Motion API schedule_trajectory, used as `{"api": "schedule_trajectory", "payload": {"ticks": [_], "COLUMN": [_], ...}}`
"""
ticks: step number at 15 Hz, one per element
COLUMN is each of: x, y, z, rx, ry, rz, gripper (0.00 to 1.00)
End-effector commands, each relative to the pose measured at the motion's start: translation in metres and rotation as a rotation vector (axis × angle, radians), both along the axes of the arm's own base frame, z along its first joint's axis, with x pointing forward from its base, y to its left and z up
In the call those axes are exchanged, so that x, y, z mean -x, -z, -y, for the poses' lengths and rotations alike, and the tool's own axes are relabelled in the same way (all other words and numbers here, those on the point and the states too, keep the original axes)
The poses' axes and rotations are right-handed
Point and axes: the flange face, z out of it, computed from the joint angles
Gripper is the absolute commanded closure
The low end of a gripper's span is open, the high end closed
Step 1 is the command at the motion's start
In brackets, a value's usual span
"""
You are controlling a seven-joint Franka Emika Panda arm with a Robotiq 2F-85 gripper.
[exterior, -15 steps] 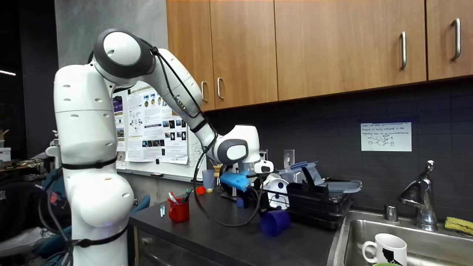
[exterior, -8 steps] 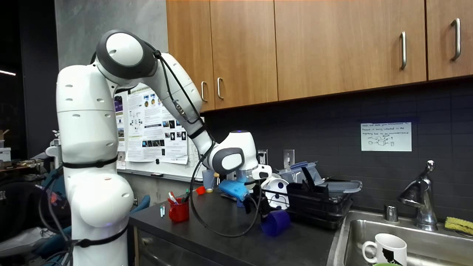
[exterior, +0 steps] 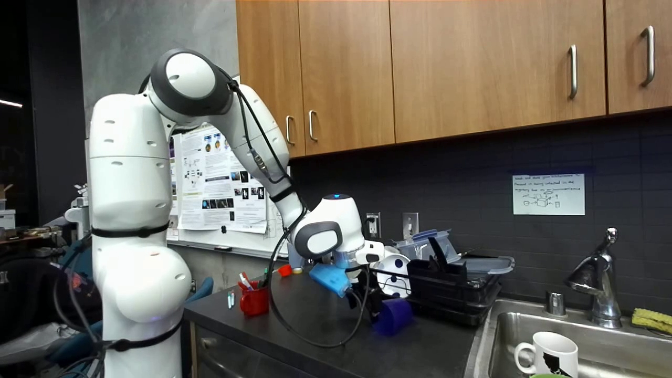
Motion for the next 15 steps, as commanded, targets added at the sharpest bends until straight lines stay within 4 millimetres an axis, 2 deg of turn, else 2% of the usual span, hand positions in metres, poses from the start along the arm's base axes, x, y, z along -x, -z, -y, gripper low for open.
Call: {"api": "schedule_trajectory", "payload": {"ticks": [1, 6, 7, 11, 15], "x": [-0.0026, -0.0076, -0.0084, -0.0086, -0.0079], "y": [-0.0032, -0.0076, -0.0074, -0.0100, -0.0116], "z": [-0.0070, -0.0144, -0.0153, -0.0152, -0.0120], "rx": [0.026, 0.060, 0.058, 0.046, 0.041], "ry": [-0.009, -0.006, -0.005, 0.000, 0.014], "rz": [0.074, 0.139, 0.141, 0.148, 0.158], "gripper": [0.00, 0.00, 0.18, 0.46, 0.79]}}
